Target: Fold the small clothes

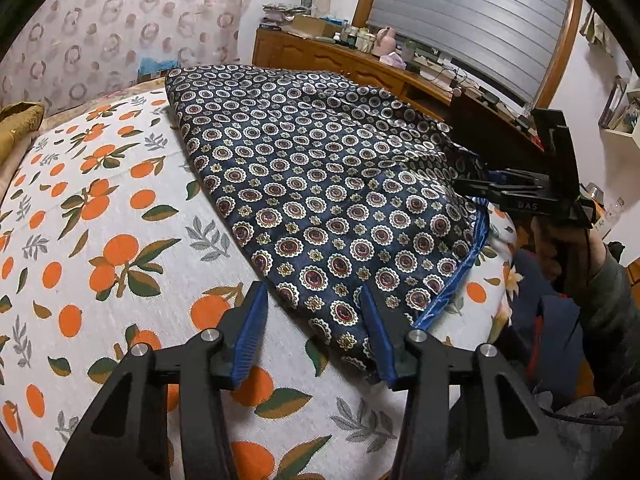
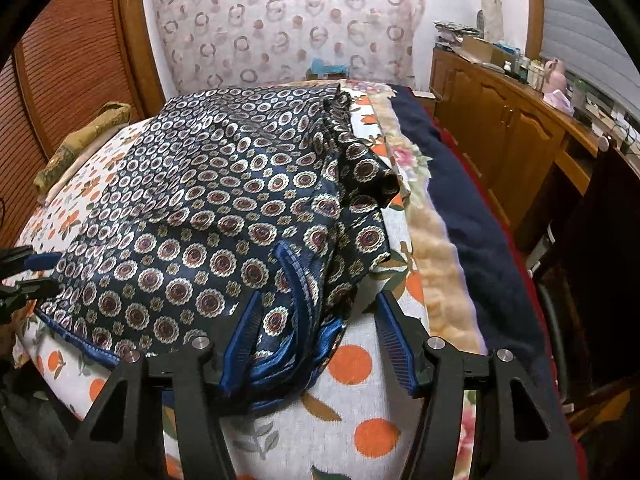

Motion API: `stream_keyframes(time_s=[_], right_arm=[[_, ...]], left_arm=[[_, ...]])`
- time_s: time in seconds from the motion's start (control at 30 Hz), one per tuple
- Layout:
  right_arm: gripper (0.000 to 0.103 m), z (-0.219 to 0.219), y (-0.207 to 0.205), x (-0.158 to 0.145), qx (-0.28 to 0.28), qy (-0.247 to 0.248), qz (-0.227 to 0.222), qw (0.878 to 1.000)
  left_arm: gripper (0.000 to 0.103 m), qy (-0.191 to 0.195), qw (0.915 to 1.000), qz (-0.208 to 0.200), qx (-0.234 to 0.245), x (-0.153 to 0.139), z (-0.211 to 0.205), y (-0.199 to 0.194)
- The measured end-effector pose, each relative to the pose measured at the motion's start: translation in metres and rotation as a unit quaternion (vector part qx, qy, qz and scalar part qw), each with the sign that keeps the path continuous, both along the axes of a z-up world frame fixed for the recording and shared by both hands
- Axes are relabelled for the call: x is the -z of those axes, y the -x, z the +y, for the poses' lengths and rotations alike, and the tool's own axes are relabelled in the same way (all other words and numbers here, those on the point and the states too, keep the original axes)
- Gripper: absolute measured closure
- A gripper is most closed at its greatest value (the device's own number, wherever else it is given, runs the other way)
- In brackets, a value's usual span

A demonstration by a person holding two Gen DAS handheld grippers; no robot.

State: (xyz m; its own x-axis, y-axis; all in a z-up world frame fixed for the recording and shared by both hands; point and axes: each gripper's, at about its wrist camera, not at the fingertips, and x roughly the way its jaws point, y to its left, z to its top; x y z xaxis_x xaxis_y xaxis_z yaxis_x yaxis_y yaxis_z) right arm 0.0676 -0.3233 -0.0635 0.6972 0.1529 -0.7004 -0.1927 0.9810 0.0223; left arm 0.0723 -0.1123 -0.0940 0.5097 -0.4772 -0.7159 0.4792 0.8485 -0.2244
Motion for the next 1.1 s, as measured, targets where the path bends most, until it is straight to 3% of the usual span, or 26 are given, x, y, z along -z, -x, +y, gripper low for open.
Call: stream_keyframes(time_s=[0.03,0.13,0.2,0.43,0.6,0.77,0.9,1.1], right_arm=[[0.043,0.000,0.001,0.000,-0.002,0.002,0.001,1.000],[0.043,0.002,0.002,-0.001,-0.001,0.000,0.000,1.000],[0.043,0.001,0.004,-0.005,0.002,-0.004,-0.010,1.000],[0.043,0.011,0.025,-0.035,-0.006,-0.006,-0.062,0.998],[0.043,0.026,0.037,-0.047,-0.034,-0.004,-0.076,0.997],[0.042,0.019,0.026,-0.029,0.005,0.013,-0.057,0.998],[0.043,0.004,0.013,-0.008,0.032,-0.006,-0.027,0.999],[0.044,0.008,0.008,0.008,0.023,-0.022,-0.004,0.999]], left_arm=[[0.056,0.002,1.0000,0.000,0.004,0.000,-0.001,0.001],[0.093,0.017,0.9995,0.014,0.022,0.002,-0.004,0.002],[0.099,0.015,0.9996,0.005,0.025,0.000,-0.006,0.003],[0.100,0.059,0.9959,-0.064,0.024,-0.045,-0.004,0.003],[0.100,0.081,0.9920,-0.095,0.019,-0.076,-0.004,-0.008],[0.100,0.088,0.9890,-0.118,0.015,-0.094,-0.002,-0.012],[0.100,0.087,0.9892,-0.118,0.013,-0.092,-0.002,-0.014],[0.100,0.086,0.9895,-0.116,0.010,-0.091,-0.003,-0.016]])
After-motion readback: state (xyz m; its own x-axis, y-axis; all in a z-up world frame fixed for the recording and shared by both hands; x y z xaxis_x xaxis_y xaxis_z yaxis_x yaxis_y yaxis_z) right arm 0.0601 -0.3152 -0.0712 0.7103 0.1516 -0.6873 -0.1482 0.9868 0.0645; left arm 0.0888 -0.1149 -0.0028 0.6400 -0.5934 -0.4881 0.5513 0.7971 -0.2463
